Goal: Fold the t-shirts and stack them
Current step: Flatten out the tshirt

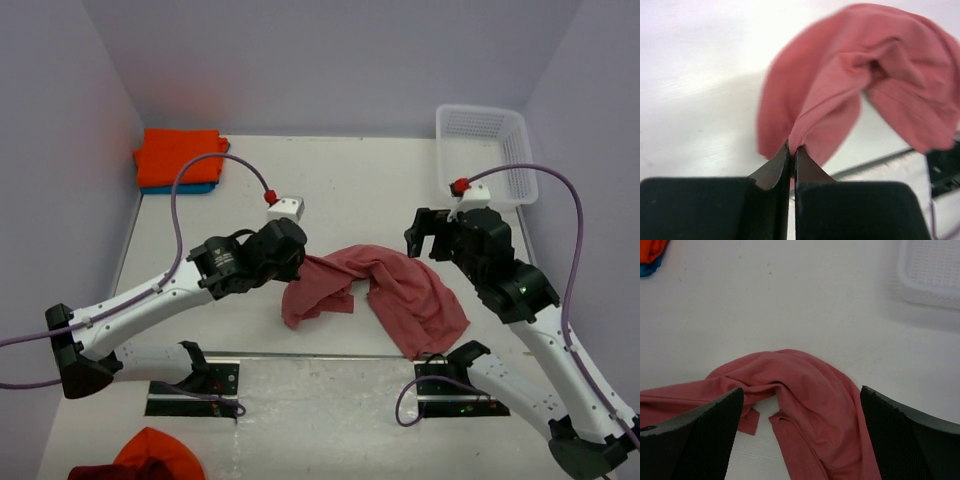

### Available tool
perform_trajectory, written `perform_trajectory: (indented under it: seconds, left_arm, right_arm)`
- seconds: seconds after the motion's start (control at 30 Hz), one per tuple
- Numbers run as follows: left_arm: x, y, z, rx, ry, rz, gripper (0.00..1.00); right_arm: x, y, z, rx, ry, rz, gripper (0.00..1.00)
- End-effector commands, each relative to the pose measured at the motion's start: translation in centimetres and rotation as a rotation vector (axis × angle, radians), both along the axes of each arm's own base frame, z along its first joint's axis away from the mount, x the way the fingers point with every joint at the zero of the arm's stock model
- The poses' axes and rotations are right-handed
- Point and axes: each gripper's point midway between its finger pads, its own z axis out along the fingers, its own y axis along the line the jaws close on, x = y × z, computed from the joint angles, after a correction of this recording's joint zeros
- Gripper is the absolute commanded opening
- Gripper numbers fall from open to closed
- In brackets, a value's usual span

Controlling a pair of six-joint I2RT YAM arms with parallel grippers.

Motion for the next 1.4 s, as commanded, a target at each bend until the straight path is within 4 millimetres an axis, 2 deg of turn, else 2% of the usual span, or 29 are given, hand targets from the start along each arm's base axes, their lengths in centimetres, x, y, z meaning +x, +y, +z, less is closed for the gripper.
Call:
perform_trajectory:
  seconds: [0.0,0.03,0.1,0.13,0.23,0.37,0.43,0.47,0.63,0.7,0.73,0.87,0.93,1.0,1.07,1.1,1.17,1.2,1.23,1.37]
  left_arm:
    - [2.1,6.6,-2.7,0.236,0.019,0.126,0.0]
    - [3.3,7.9,-3.0,0.241,0.028,0.18,0.0]
    - [4.7,8.9,-3.5,0.246,0.031,0.21,0.0]
    - [5.9,10.2,-3.9,0.258,0.043,0.261,0.0]
    - [8.4,12.2,-3.8,0.282,0.043,0.342,0.0]
    - [11.2,13.3,-3.4,0.285,0.036,0.385,0.0]
    - [12.4,13.1,-3.2,0.261,0.037,0.383,0.0]
    - [13.0,12.9,-3.1,0.255,0.03,0.375,0.0]
    - [15.0,12.4,-5.0,0.268,0.076,0.357,0.0]
    - [15.6,12.5,-5.8,0.279,0.089,0.363,0.0]
    - [15.9,12.5,-6.0,0.279,0.089,0.364,0.0]
    - [17.4,14.0,-6.6,0.26,0.116,0.411,0.0]
    - [18.4,16.0,-7.0,0.243,0.143,0.465,0.0]
    - [19.5,18.3,-7.2,0.21,0.162,0.527,0.0]
    - [20.5,19.6,-6.9,0.173,0.164,0.56,0.0]
    - [21.1,21.2,-7.2,0.169,0.175,0.6,0.0]
    - [22.3,22.2,-6.5,0.156,0.163,0.615,0.0]
    - [22.4,23.0,-7.3,0.168,0.202,0.627,0.0]
    - [23.1,23.1,-6.8,0.159,0.194,0.627,0.0]
    - [23.8,22.5,-8.2,0.132,0.228,0.601,0.0]
  right_arm:
    - [0.3,0.7,-0.8,0.023,0.03,0.009,0.99]
    - [0.3,0.7,-1.2,0.018,0.046,0.005,0.99]
    - [0.2,0.8,-2.0,0.013,0.081,0.005,0.99]
    - [0.3,1.0,-2.5,0.007,0.095,0.011,0.98]
    - [0.2,1.6,-3.5,0.008,0.134,0.035,0.97]
    - [0.0,2.8,-5.3,0.008,0.207,0.091,0.91]
    - [-0.2,3.4,-6.1,0.019,0.242,0.115,0.88]
    - [-0.2,3.8,-6.8,0.027,0.265,0.122,0.83]
    - [-1.4,6.3,-9.0,0.116,0.361,0.185,0.73]
    - [-1.9,6.7,-9.8,0.137,0.388,0.189,0.68]
    - [-2.4,6.8,-10.9,0.149,0.418,0.169,0.67]
    - [-3.5,6.6,-13.3,0.16,0.48,0.107,0.68]
    - [-3.8,6.4,-14.1,0.147,0.494,0.097,0.69]
    - [-3.7,6.3,-14.2,0.127,0.498,0.094,0.69]
    - [-3.7,6.4,-13.5,0.109,0.486,0.102,0.69]
    - [-3.7,6.7,-13.4,0.106,0.488,0.109,0.69]
    - [-3.9,7.1,-13.0,0.108,0.488,0.131,0.69]
    - [-4.0,7.4,-13.0,0.107,0.489,0.147,0.69]
    - [-4.0,7.7,-13.1,0.105,0.49,0.157,0.68]
    - [-4.3,8.4,-14.1,0.084,0.522,0.178,0.63]
